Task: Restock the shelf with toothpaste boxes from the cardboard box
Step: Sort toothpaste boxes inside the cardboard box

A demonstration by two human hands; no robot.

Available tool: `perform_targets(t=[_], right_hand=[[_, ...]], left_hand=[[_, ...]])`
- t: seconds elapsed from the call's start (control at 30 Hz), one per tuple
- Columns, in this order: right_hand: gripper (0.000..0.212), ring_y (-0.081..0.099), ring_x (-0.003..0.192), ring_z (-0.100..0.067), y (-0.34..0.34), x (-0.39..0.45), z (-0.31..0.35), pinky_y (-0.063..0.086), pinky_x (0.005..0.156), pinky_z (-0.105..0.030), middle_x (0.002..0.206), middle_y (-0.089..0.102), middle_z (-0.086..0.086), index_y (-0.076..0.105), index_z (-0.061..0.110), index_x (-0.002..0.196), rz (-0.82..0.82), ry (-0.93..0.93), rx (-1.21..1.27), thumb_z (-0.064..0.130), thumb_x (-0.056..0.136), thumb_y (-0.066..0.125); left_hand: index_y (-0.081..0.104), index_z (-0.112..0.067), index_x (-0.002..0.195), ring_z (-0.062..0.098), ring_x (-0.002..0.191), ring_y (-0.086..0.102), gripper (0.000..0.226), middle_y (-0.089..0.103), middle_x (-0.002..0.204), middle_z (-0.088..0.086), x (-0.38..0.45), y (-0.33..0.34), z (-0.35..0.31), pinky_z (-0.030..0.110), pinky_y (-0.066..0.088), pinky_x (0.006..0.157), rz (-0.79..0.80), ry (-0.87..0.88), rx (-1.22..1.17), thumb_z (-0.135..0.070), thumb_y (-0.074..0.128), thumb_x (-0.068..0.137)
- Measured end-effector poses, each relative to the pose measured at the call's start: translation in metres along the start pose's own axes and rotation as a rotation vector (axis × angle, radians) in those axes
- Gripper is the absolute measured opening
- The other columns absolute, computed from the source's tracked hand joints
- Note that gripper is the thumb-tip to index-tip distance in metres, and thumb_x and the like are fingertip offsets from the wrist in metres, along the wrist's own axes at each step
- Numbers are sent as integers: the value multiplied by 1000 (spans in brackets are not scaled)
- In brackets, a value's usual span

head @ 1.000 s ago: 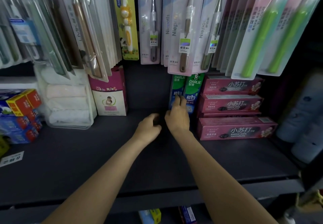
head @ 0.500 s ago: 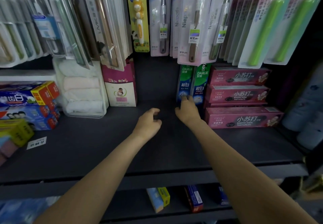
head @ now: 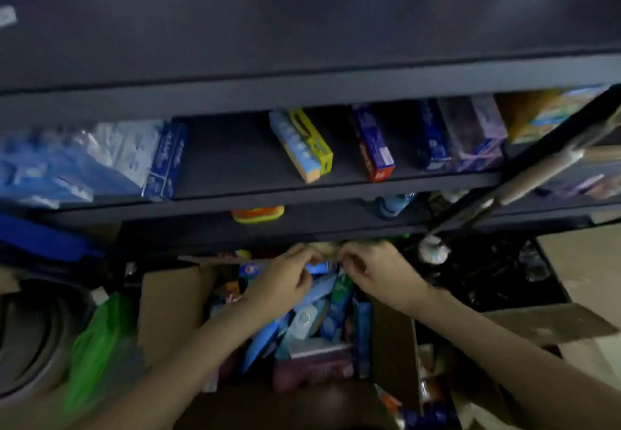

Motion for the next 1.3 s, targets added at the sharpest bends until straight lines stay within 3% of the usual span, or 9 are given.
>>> perform_targets(t=[0.13, 0.47, 0.67, 0.77, 0.87, 0.97, 1.07, 1.23, 1.3], right_hand=[[39, 56, 112, -33, 139, -1, -95, 43, 90, -36, 119, 57, -22, 56, 0, 116, 488, 395, -101, 19, 95, 29], [58, 24, 133, -44, 243, 33, -183, 23, 110, -45, 150, 13, -25, 17, 5, 144, 483, 732, -259, 20, 95, 43], [50, 30, 133, -42, 237, 37, -164, 42, 99, -40, 145, 16, -23, 33, 8, 136, 500, 528, -196, 13, 90, 53], [19, 53, 102, -30, 218, 39, -132, 47, 88, -37, 112, 38, -10, 48, 16, 92, 477, 330, 33, 5, 82, 60], [23, 44, 84, -9, 190, 37, -87, 38, 72, -17, 93, 40, 0, 48, 17, 88, 562, 134, 278, 2, 81, 64], [21, 46, 72, 7, 169, 29, -60, 38, 67, -8, 94, 45, 2, 49, 17, 90, 624, 169, 622, 0, 86, 60], [14, 58, 88, -11, 167, 26, -82, 48, 83, -25, 101, 57, -2, 59, 20, 100, 508, 368, 878, 9, 92, 55], [45, 35, 130, -37, 211, -9, -170, 31, 106, -41, 143, 37, -19, 37, 8, 139, 669, 549, -422, 23, 97, 41], [54, 25, 136, -38, 236, -29, -173, 26, 109, -44, 149, 24, -20, 22, 6, 144, 751, 588, -583, 22, 97, 40]], left_hand=[[42, -9, 129, 28, 116, 51, 37, 43, 133, 5, -12, 69, 74, 33, 43, 91, 368, -323, 189, -14, 44, 93], [46, -8, 126, 26, 117, 50, 34, 50, 131, 12, -43, 122, 146, 28, 40, 92, 408, -522, 132, -10, 45, 93], [47, -10, 127, 23, 118, 51, 35, 51, 131, 9, -60, 126, 156, 30, 41, 100, 315, -622, -14, -11, 48, 92], [36, -13, 136, 22, 118, 50, 50, 45, 136, 4, -53, 122, 149, 21, 35, 90, 255, -669, -194, -15, 55, 90], [24, -19, 144, 20, 123, 46, 79, 39, 139, 0, -42, 126, 136, 28, 36, 100, 320, -670, -350, -24, 70, 80], [41, -12, 134, 15, 110, 52, 66, 55, 122, 2, -32, 127, 123, 20, 45, 86, 273, -691, -558, -17, 74, 77], [48, -9, 123, 13, 98, 55, 54, 59, 108, 2, -35, 123, 122, 17, 45, 74, 219, -702, -632, -7, 73, 76], [51, -8, 120, 19, 103, 59, 54, 63, 112, 6, -54, 120, 140, 20, 44, 78, 193, -709, -523, -7, 76, 73], [51, -8, 119, 15, 96, 58, 51, 61, 105, 3, -59, 117, 142, 12, 44, 68, 167, -703, -518, -6, 75, 74]])
Point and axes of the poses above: each hand's wrist, its own x-axis towards the middle knuckle, its own y-axis out of the palm, z = x × y, the point moved 6 cm from there along x, towards the middle knuckle
